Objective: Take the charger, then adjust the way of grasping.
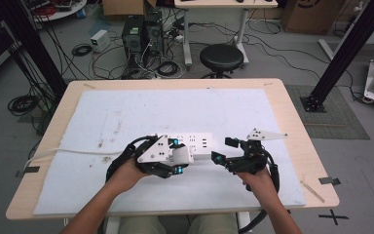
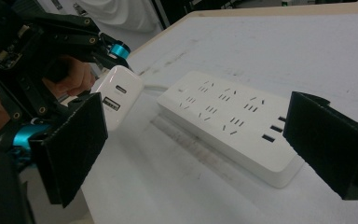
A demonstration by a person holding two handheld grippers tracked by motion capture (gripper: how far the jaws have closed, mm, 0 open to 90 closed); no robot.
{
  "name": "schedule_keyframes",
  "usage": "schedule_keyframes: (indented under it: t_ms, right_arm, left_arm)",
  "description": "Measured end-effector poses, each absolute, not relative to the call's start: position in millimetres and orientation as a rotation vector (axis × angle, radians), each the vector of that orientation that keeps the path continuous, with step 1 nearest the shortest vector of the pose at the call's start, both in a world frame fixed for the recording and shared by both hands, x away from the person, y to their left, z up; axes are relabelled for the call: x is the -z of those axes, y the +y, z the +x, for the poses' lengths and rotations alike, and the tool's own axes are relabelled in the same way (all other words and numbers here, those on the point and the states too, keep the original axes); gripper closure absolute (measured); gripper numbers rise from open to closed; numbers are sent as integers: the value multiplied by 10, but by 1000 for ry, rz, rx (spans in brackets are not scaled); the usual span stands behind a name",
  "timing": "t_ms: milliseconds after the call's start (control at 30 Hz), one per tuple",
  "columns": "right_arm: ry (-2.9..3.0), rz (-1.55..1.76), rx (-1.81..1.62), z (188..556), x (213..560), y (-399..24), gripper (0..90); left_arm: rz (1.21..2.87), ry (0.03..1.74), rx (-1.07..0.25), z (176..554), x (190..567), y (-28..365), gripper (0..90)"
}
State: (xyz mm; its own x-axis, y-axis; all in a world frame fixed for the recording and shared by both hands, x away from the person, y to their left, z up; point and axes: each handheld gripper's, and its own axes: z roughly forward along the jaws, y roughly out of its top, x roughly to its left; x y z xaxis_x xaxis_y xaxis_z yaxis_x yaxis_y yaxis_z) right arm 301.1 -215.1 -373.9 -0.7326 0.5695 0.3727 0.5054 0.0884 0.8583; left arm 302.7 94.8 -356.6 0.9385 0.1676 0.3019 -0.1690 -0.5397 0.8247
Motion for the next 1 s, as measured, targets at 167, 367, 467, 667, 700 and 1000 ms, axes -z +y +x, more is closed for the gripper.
schedule_keyframes:
  t_ms: [167,367,467,667,700,1000]
  right_arm:
    - [2247,1135,-1769,3013,3737,-2172,63]
    - [2245,1123,-1761,2976,3697,-2176,63]
    - [2246,1119,-1765,2962,3693,-2174,63]
    - [2255,1099,-1770,2943,3661,-2134,62]
    - [2264,1105,-1771,2937,3651,-2120,63]
    - [2308,1136,-1805,2942,3641,-2041,62]
  left_arm:
    - [2106,1,-429,3014,3554,937,425]
    - [2091,6,-435,3003,3537,955,425]
    - [2094,-6,-433,2976,3535,929,425]
    - [2088,-6,-436,2937,3520,907,425]
    - [2088,-9,-435,2927,3517,904,425]
    - [2114,-49,-467,2916,3484,836,425]
